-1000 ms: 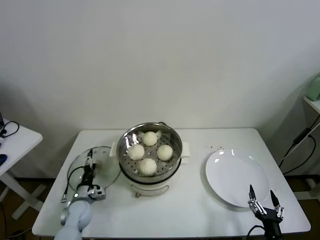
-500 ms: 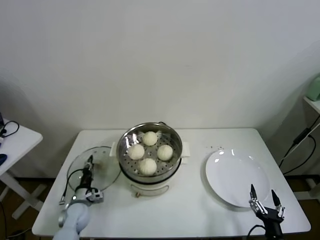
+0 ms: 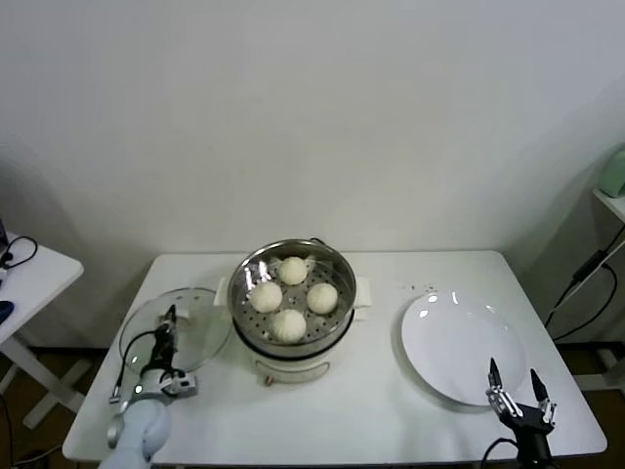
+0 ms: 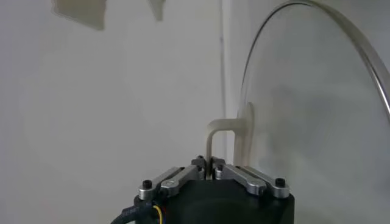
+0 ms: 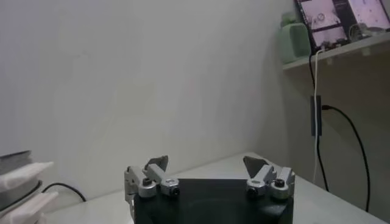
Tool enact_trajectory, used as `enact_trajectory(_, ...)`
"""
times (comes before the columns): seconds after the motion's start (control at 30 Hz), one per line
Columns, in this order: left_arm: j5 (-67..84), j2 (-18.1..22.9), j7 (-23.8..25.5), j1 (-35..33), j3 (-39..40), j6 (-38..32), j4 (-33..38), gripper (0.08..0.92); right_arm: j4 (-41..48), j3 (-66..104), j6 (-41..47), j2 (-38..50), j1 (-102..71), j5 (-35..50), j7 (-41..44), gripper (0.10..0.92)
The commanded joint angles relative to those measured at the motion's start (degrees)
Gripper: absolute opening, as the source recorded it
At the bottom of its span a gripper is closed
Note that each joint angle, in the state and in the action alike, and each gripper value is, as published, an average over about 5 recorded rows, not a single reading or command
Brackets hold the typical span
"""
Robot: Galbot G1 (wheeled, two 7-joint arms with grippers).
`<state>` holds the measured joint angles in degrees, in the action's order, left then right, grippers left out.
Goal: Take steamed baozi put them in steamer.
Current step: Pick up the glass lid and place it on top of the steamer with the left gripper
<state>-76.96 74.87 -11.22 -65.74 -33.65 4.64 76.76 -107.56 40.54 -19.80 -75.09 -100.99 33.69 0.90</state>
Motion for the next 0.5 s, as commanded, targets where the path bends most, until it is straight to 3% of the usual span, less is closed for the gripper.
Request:
enact_trajectory(0.03, 3.12, -0.28, 1.64, -1.62, -2.27, 0.85, 7.79, 0.138, 0.45, -0.38, -0.02, 0.21, 0.06, -0.02, 0.07, 0.823)
enact_trajectory(0.5, 10.15, -2.38, 5.77, -5.05, -6.98, 3.87, 19.93, 0.138, 1.89, -1.26, 0.35, 1.09, -0.33, -1.25, -0.03, 0.823)
